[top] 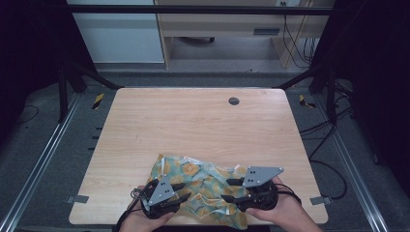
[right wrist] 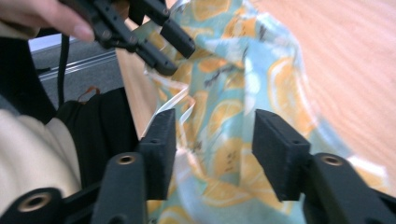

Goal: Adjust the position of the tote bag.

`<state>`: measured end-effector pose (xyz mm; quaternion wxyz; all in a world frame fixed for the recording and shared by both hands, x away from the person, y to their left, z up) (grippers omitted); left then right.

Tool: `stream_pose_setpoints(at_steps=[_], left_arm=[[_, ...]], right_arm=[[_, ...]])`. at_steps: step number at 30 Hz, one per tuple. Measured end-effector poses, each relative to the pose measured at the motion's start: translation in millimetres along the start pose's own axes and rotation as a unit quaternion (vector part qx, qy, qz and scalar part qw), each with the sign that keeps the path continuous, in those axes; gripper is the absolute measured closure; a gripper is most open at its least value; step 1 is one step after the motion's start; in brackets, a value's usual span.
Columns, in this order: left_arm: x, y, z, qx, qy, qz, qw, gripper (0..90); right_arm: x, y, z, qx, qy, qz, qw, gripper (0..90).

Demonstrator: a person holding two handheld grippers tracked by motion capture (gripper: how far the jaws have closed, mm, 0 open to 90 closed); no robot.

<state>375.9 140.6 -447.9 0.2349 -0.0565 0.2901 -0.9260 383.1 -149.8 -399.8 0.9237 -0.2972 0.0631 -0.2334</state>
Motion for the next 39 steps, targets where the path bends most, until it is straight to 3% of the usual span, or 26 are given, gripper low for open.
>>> stream_pose_setpoints(at_steps=[8,14,22,24,28,30,32,39], left_arm=[[1.8,3.7,7.7,-0.002,0.005,0.008,1.0000,52.1],[3.7,10.8,9.7,-0.004,0.009,0.007,0.9999,48.4],[3.9,16.9,7.9,-0.014,0.015,0.004,0.9998,44.9],[4.3,17.6,7.6,-0.015,0.014,0.002,0.9998,44.5],[4.8,18.4,6.0,-0.015,0.014,0.003,0.9998,45.2],[5.0,18.7,5.8,-0.016,0.017,0.005,0.9997,45.5],[5.0,19.4,5.9,-0.018,0.017,0.007,0.9997,45.8],[0.8,24.7,6.3,-0.022,0.015,0.016,0.9995,45.8]], right_arm=[[11.8,-3.5,18.4,-0.001,-0.009,-0.021,0.9997,41.6],[23.0,14.1,27.5,-0.011,-0.008,-0.021,0.9997,42.0],[24.3,39.4,31.3,-0.030,-0.005,-0.013,0.9995,41.7],[25.7,42.6,32.0,-0.033,-0.006,-0.014,0.9994,47.8],[30.9,44.4,33.8,-0.031,-0.001,-0.015,0.9994,74.7],[33.0,43.3,35.4,-0.027,0.000,-0.019,0.9995,83.1],[33.8,42.4,37.1,-0.023,0.004,-0.021,0.9995,87.0],[33.5,44.3,38.6,-0.020,0.002,-0.015,0.9997,87.6]])
Point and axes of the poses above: each handheld gripper's, and its own axes: y roughly forward along the jaws, z roughly out of its top, x roughly to its right, the point moved 1 cm from there along y, roughly forward along the jaws, and after that the axes turned 5 degrees about -z, right-handed, at the moved point
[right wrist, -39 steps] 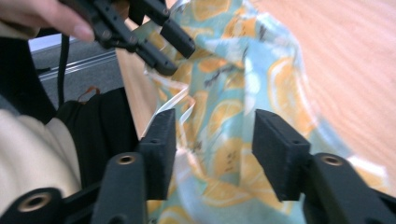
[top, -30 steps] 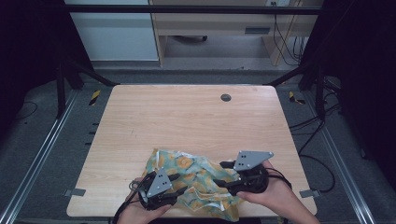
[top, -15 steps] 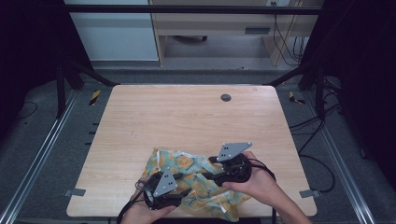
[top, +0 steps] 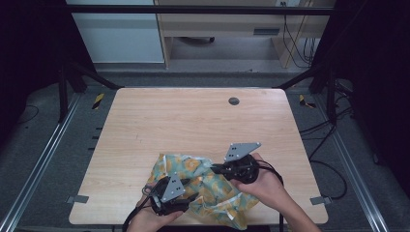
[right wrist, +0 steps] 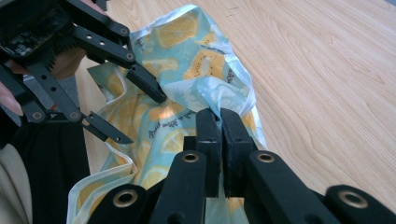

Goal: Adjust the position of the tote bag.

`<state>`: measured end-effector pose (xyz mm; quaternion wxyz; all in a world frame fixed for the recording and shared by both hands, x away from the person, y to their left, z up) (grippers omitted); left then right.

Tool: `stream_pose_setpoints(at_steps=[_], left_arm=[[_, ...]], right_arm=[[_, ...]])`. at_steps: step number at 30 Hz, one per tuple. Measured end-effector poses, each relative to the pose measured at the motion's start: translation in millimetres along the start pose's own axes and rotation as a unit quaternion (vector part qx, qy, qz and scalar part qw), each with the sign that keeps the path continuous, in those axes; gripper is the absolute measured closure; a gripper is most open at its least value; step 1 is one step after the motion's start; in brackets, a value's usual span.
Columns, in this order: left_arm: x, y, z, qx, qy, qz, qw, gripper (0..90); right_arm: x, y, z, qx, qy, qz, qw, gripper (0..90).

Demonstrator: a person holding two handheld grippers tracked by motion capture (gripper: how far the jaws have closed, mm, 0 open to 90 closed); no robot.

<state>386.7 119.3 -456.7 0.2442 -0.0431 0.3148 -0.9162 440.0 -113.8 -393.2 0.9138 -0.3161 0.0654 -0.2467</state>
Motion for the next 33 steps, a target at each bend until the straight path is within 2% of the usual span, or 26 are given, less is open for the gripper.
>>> stream_pose_setpoints(at_steps=[4,19,23,30,32,33], left_arm=[[-1.9,1.1,-2.0,0.000,-0.009,0.013,0.9999,40.7],[-8.5,15.9,-4.7,-0.018,-0.025,0.016,0.9994,30.6],[-8.4,16.4,-6.8,-0.024,-0.020,0.016,0.9994,45.0],[-10.5,12.0,-10.4,-0.028,-0.014,0.018,0.9994,80.6],[-11.8,9.0,-10.6,-0.021,-0.018,0.016,0.9995,88.3],[-11.8,9.0,-10.6,-0.021,-0.018,0.016,0.9995,89.2]], right_arm=[[0.9,-0.3,0.3,0.001,0.005,0.001,1.0000,87.5],[2.5,5.2,-0.2,0.002,0.011,0.015,0.9998,89.1],[2.8,5.6,-0.2,0.003,0.012,0.016,0.9998,89.2],[4.3,5.9,0.0,0.006,0.011,0.018,0.9998,89.4],[4.0,6.4,0.7,0.008,0.012,0.018,0.9997,89.5],[4.2,6.4,1.0,0.008,0.009,0.018,0.9998,89.5]])
Point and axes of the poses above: each handheld gripper's, and its own axes: y roughly forward along the jaws, z roughly out of its top, x roughly to its right, the point moved 1 cm from there along y, roughly forward along the jaws, and after that the axes turned 5 degrees about -z, right-handed, at the moved point
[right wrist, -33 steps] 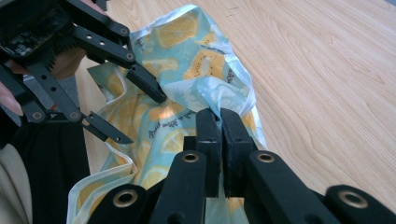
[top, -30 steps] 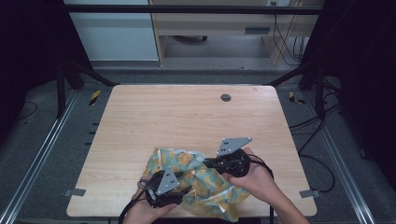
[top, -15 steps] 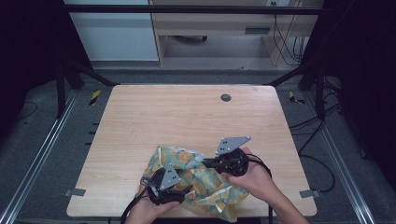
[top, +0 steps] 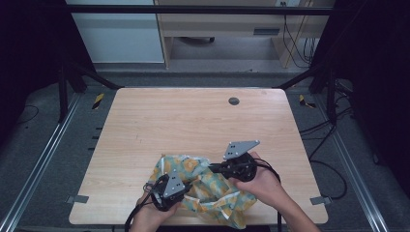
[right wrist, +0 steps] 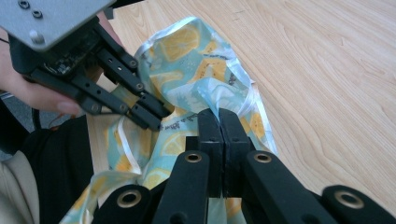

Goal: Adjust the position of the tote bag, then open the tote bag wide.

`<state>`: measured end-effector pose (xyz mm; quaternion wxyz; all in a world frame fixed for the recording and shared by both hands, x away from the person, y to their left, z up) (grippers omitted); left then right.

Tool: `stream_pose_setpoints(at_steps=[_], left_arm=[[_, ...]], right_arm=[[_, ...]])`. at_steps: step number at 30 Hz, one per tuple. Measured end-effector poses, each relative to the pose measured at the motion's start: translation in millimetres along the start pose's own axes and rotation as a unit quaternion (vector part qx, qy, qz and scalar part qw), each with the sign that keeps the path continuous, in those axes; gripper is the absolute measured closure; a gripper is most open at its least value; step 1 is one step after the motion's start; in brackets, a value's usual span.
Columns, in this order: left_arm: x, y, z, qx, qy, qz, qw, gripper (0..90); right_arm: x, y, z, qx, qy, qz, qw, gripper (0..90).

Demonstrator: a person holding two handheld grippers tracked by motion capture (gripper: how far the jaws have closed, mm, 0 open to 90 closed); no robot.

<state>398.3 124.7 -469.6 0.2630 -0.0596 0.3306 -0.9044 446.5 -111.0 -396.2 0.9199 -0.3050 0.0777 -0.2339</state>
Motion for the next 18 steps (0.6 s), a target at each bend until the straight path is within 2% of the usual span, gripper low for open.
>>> stream_pose_setpoints(at_steps=[3,5,8,11,16,18], left_arm=[[-0.1,-7.1,-0.1,0.011,-0.005,0.002,0.9999,89.8],[2.2,-18.5,0.0,0.027,-0.006,0.001,0.9996,90.0],[5.1,-27.2,0.5,0.037,-0.004,0.000,0.9993,90.0],[11.6,-41.5,2.3,0.057,0.001,-0.005,0.9983,90.0],[17.7,-47.5,3.3,0.063,0.009,-0.012,0.9979,90.0],[24.5,-48.0,2.1,0.061,0.023,-0.025,0.9976,90.0]], right_arm=[[0.3,-0.6,1.4,0.002,0.001,-0.002,1.0000,89.5],[0.9,-1.7,2.6,0.005,0.002,-0.004,1.0000,89.6],[2.1,-3.0,4.1,0.012,0.001,-0.005,0.9999,89.7],[5.1,-5.3,6.0,0.019,0.005,-0.012,0.9997,89.7],[10.3,-7.1,7.1,0.027,0.015,-0.022,0.9993,89.8],[15.7,-7.9,7.4,0.031,0.024,-0.033,0.9987,89.9]])
Point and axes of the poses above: each handheld gripper's, and its own axes: y roughly forward along the jaws, z roughly out of its top, x roughly to its right, the point moved 1 cm from there along y, roughly forward along the jaws, and after that the axes turned 5 degrees about -z, right-handed, at the moved point
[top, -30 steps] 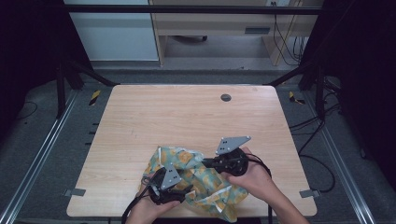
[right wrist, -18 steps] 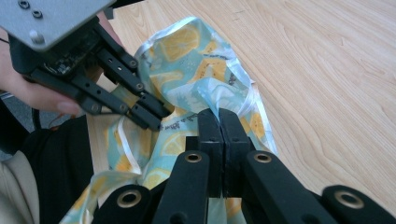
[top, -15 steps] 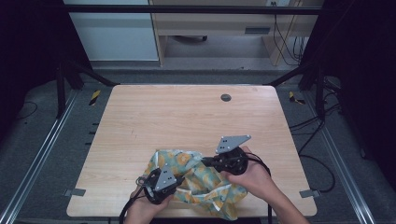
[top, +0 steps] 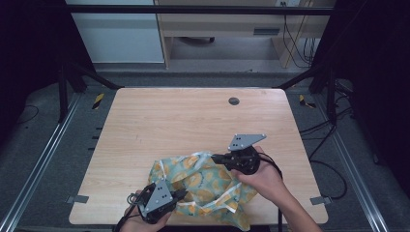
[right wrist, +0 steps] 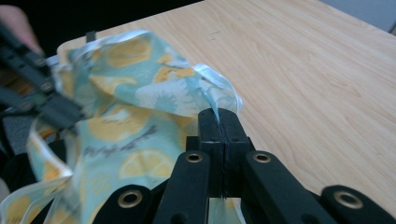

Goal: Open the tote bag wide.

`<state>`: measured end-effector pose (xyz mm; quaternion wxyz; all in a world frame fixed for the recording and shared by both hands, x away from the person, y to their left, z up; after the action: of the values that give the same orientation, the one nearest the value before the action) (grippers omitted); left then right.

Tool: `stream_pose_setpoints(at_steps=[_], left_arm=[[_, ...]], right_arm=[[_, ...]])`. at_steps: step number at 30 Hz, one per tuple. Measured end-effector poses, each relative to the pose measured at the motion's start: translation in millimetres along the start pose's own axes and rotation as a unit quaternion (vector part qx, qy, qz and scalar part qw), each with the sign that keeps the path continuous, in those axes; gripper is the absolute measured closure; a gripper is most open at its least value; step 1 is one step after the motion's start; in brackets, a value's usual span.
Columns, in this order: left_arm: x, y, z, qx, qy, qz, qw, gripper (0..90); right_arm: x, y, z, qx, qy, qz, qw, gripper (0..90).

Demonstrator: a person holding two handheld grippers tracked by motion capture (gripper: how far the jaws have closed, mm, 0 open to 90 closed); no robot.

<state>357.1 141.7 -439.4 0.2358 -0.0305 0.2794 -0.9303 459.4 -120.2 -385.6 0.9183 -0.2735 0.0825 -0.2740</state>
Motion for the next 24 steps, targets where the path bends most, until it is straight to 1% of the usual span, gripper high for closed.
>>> stream_pose_setpoints(at_steps=[1,3,4,5,7,8,9,10,11,12,13,14,15,19,20,21,22,23,24], left_arm=[[0.0,0.0,0.0,0.000,0.000,0.000,1.0000,90.0],[6.4,1.4,-2.8,-0.005,0.015,-0.010,0.9998,90.0],[6.4,1.4,-2.8,-0.005,0.015,-0.010,0.9998,90.0],[9.5,2.7,-5.3,-0.008,0.021,-0.014,0.9997,90.0],[11.3,6.0,-9.8,-0.021,0.027,-0.019,0.9992,90.0],[11.3,6.0,-9.8,-0.021,0.027,-0.019,0.9992,90.0],[11.8,11.3,-16.6,-0.039,0.032,-0.026,0.9984,90.0],[11.8,14.6,-20.3,-0.050,0.029,-0.032,0.9978,90.0],[10.9,17.8,-23.5,-0.056,0.028,-0.036,0.9974,90.0],[10.9,17.8,-23.5,-0.056,0.028,-0.036,0.9974,90.0],[8.3,22.6,-27.3,-0.074,0.028,-0.037,0.9962,90.0],[8.3,22.6,-27.3,-0.074,0.028,-0.037,0.9962,90.0],[6.1,26.0,-28.3,-0.085,0.028,-0.044,0.9951,90.0],[8.7,29.6,-31.4,-0.100,0.039,-0.051,0.9929,90.0],[8.7,29.6,-31.4,-0.100,0.039,-0.051,0.9929,90.0],[11.1,30.6,-33.5,-0.112,0.045,-0.055,0.9911,90.0],[11.1,30.6,-33.5,-0.112,0.045,-0.055,0.9911,90.0],[12.2,32.3,-35.8,-0.121,0.044,-0.056,0.9901,90.0],[11.1,32.5,-36.6,-0.131,0.046,-0.061,0.9885,90.0]], right_arm=[[3.1,-0.1,0.0,0.001,0.004,-0.006,1.0000,89.9],[7.5,-0.5,0.5,0.002,0.009,-0.015,0.9998,89.9],[7.5,-0.5,0.5,0.002,0.009,-0.015,0.9998,89.9],[14.4,-1.2,1.5,0.005,0.015,-0.026,0.9995,90.0],[20.6,-1.4,1.5,0.006,0.022,-0.034,0.9992,90.0],[20.6,-1.4,1.5,0.006,0.022,-0.034,0.9992,90.0],[27.1,-0.6,-0.4,0.004,0.028,-0.040,0.9988,90.0],[29.9,-0.1,-1.6,0.003,0.029,-0.042,0.9987,90.0],[33.6,0.7,-3.5,0.002,0.033,-0.046,0.9984,90.0],[33.6,0.7,-3.5,0.002,0.033,-0.046,0.9984,90.0],[42.0,3.9,-9.1,-0.003,0.043,-0.052,0.9977,90.0],[44.7,5.1,-11.3,-0.007,0.046,-0.053,0.9975,90.0],[48.8,7.5,-14.8,-0.010,0.052,-0.057,0.9970,90.0],[59.2,15.1,-25.8,-0.026,0.065,-0.063,0.9956,90.0],[61.6,17.1,-28.8,-0.030,0.068,-0.063,0.9952,90.0],[63.5,19.3,-31.8,-0.034,0.071,-0.065,0.9948,90.0],[63.5,19.3,-31.8,-0.034,0.071,-0.065,0.9948,90.0],[67.5,24.2,-38.6,-0.047,0.076,-0.067,0.9937,90.0],[68.9,25.6,-41.0,-0.052,0.077,-0.068,0.9933,90.0]])
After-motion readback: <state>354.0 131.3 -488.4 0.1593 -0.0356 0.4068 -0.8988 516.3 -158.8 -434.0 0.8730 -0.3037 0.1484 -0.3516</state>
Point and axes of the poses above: each handheld gripper's, and its own axes: y roughly forward along the jaws, z roughly out of its top, x roughly to its right, the point moved 1 cm from there along y, roughly forward along the jaws, and after that the axes turned 5 degrees about -z, right-handed, at the moved point
